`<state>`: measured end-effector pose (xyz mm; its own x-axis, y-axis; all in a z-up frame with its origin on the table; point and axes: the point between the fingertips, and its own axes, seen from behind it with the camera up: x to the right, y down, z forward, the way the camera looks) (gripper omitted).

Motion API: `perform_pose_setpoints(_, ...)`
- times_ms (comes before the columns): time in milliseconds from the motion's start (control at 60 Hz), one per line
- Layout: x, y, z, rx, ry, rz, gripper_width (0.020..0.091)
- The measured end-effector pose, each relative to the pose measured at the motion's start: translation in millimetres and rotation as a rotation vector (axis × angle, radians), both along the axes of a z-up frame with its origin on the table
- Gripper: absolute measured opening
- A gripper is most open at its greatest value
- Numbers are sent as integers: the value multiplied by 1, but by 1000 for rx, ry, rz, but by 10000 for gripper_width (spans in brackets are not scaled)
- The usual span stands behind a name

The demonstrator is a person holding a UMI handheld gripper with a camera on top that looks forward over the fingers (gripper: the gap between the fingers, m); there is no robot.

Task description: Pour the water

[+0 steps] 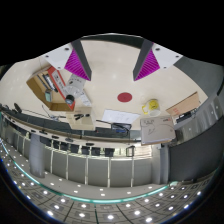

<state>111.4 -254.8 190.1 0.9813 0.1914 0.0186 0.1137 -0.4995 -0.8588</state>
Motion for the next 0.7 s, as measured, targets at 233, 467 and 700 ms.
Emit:
perform_pose_setpoints(233,190,87,-91,79,12,-88,865)
perform_pose_setpoints(467,213,146,-133,118,54,-127,861)
perform_pose_setpoints(700,201,170,-141,170,73,-141,565)
